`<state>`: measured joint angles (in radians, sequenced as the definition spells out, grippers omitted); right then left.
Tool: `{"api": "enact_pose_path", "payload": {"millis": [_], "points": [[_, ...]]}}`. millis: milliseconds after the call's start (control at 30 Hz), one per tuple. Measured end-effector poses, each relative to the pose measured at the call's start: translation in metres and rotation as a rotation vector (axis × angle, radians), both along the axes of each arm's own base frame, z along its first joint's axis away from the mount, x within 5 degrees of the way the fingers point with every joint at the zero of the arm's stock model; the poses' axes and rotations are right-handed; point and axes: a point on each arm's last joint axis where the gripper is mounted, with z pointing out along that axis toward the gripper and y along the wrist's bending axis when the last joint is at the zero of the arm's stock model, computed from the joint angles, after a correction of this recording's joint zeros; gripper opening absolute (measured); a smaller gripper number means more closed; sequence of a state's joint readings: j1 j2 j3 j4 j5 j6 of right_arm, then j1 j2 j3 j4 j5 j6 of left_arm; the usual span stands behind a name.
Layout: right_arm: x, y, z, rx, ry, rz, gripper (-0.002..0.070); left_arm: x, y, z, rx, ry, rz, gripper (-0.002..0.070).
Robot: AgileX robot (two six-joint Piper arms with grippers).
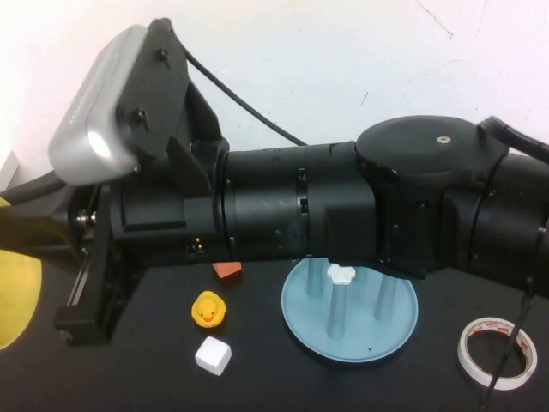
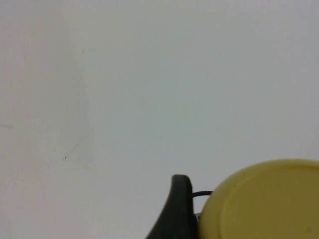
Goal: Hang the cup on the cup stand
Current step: Adjust the cup with two arms, then place the cup on the cup holder
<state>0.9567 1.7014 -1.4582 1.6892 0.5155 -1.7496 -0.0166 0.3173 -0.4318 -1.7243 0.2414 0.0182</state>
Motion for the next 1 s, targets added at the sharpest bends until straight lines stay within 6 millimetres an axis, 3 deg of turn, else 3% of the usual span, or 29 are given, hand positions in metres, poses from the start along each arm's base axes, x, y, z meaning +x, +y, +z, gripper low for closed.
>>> {"api": "enact_pose_path", "payload": {"millis": [200, 467, 567, 733, 867, 1000], "points": [[0.000, 0.000, -0.002, -0.011, -0.022, 0.003, 0.0042, 0.000, 0.001, 0.000, 0.079, -0.025, 0.028, 0.0565], [0.000, -0.001, -0.007, -0.078, -0.073, -0.001, 0.0336, 0.000, 0.000, 0.000, 0.233, -0.074, 0.055, 0.0561], [0.000, -0.007, -0.004, -0.125, -0.123, -0.028, 0.0383, 0.000, 0.000, 0.000, 0.348, -0.109, 0.084, 0.0560], [-0.005, -0.029, 0.012, -0.224, -0.180, -0.044, 0.0397, 0.003, 0.000, -0.001, 0.607, -0.177, 0.148, 0.0559], [-0.008, -0.055, 0.013, -0.407, -0.147, -0.033, 0.0393, 0.014, -0.001, 0.000, 0.919, -0.236, 0.200, 0.0558], [-0.009, -0.086, 0.000, -0.716, -0.034, -0.063, 0.0293, 0.033, -0.009, 0.008, 1.308, -0.389, 0.175, 0.0558]]}}
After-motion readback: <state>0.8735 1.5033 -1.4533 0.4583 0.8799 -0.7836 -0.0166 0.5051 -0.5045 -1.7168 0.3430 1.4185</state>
